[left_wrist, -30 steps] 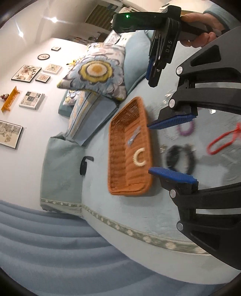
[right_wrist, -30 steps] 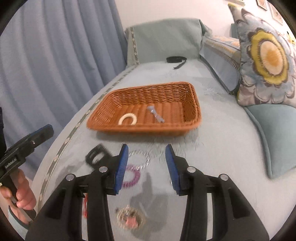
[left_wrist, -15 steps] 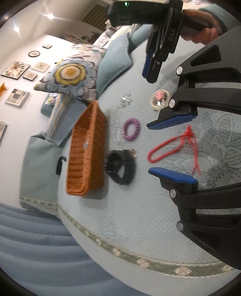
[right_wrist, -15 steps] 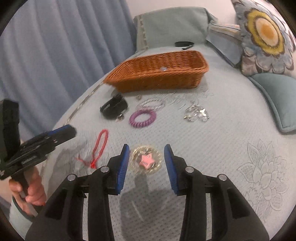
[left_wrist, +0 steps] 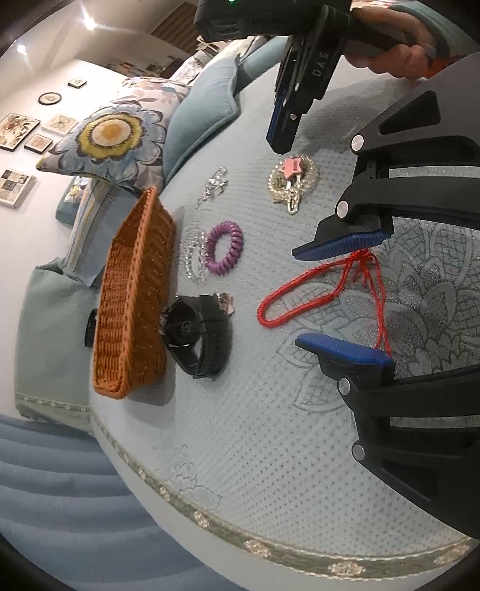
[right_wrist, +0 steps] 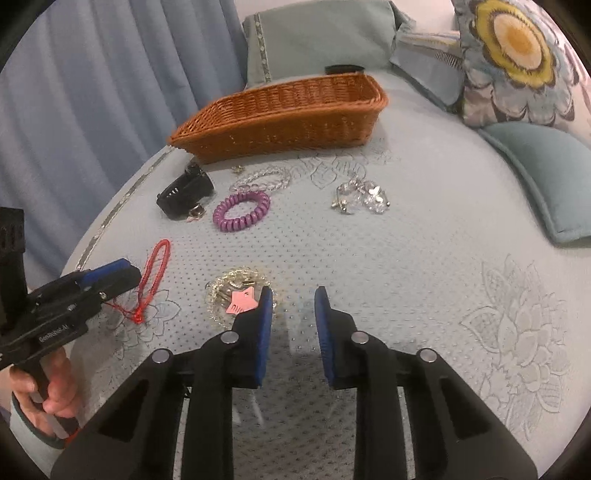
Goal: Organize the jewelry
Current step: 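Grasp the red string loop with left tool while right tool grasps the clear bead bracelet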
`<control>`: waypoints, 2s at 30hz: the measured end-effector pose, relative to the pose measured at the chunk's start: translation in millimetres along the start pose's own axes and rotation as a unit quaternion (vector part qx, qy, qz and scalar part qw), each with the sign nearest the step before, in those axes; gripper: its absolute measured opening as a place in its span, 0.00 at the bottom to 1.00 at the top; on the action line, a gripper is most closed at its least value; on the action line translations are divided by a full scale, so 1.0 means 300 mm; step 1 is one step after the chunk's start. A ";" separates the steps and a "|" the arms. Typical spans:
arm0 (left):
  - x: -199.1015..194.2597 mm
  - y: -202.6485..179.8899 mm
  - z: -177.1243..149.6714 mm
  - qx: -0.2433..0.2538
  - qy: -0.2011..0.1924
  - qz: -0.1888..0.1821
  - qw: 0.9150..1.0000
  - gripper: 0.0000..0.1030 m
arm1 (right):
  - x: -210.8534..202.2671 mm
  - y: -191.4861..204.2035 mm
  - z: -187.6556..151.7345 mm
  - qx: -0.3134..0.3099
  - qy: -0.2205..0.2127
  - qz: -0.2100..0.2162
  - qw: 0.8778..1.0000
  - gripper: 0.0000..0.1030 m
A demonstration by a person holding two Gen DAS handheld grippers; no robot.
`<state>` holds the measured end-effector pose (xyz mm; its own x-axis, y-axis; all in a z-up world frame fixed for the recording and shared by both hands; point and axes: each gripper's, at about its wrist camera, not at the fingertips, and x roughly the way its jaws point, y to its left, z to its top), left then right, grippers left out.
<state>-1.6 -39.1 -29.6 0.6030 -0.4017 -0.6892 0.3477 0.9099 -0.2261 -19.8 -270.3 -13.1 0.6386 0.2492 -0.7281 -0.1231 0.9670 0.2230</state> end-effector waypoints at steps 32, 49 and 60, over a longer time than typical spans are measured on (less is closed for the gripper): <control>0.036 -0.081 -0.044 0.070 0.022 0.027 0.997 0.54 | 0.017 0.052 0.012 -0.025 -0.029 -0.035 0.999 0.08; -0.039 -0.074 -0.009 0.050 -0.056 0.051 0.996 0.05 | -0.115 0.028 0.035 -0.002 -0.099 0.031 0.995 0.08; -0.143 -0.104 0.050 0.045 -0.114 0.040 0.992 0.05 | -0.179 0.014 0.063 0.004 -0.144 0.012 0.989 0.08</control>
<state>-27.5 -51.8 17.4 0.7738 -0.3511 -0.5272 0.3492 0.9309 -0.1075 -40.2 -280.6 39.2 0.8260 0.2452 -0.5075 -0.1359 0.9605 0.2429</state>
